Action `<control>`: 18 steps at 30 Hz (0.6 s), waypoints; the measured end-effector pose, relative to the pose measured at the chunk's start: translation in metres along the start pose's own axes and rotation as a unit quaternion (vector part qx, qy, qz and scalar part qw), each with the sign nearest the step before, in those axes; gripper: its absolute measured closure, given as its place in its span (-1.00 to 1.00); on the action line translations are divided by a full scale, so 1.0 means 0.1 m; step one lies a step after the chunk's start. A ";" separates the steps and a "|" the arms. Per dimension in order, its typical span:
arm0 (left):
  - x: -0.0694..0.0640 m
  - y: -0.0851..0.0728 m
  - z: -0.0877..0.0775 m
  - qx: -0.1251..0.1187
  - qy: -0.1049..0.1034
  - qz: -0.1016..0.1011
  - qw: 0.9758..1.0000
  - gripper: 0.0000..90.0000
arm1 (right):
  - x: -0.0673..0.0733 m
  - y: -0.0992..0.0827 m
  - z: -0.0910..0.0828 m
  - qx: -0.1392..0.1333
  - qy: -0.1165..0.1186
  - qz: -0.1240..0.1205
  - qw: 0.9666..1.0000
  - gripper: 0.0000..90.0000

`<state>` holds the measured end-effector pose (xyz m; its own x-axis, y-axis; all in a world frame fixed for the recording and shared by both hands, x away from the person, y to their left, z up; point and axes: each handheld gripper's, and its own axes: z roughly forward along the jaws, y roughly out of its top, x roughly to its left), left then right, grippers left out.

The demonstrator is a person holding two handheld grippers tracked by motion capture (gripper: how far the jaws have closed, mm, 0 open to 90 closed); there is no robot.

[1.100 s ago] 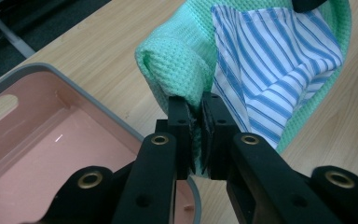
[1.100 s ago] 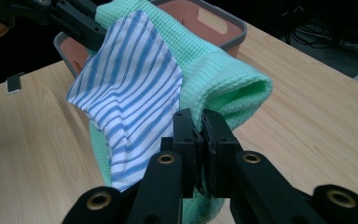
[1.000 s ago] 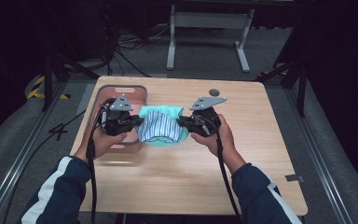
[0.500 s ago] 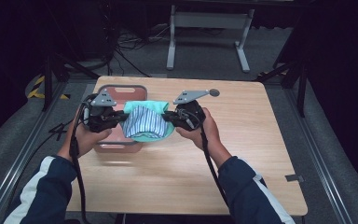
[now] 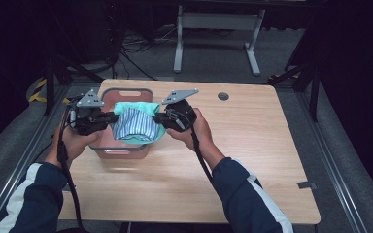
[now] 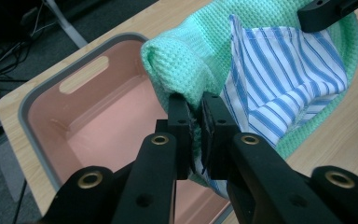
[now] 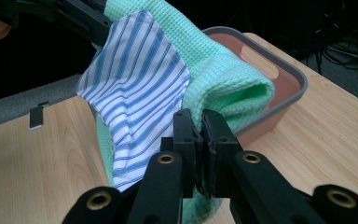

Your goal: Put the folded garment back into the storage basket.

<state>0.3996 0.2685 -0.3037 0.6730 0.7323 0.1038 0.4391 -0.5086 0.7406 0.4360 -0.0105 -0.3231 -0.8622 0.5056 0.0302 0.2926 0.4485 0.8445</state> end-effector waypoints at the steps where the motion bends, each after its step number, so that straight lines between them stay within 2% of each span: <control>1: 0.01 -0.01 -0.01 0.000 0.001 -0.004 1.000 0.86 | 0.00 0.01 0.03 0.000 0.003 0.002 1.000 0.89; 5: 0.08 -0.05 -0.03 0.004 0.008 -0.012 1.000 0.86 | 0.03 0.05 0.13 0.001 0.006 0.001 1.000 0.89; 12: 0.18 -0.12 -0.01 0.019 0.021 -0.013 1.000 0.86 | 0.05 0.08 0.32 0.009 0.009 0.005 1.000 0.89; 18: 0.25 -0.20 0.03 0.027 0.029 -0.025 0.999 0.86 | 0.09 0.08 0.47 0.018 0.011 0.002 1.000 0.89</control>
<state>0.4095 0.2961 -0.3182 0.6147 0.7816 0.1060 0.5039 -0.4925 0.7096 0.4506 0.0324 -0.3409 -0.8699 0.4909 0.0466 0.3108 0.4725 0.8247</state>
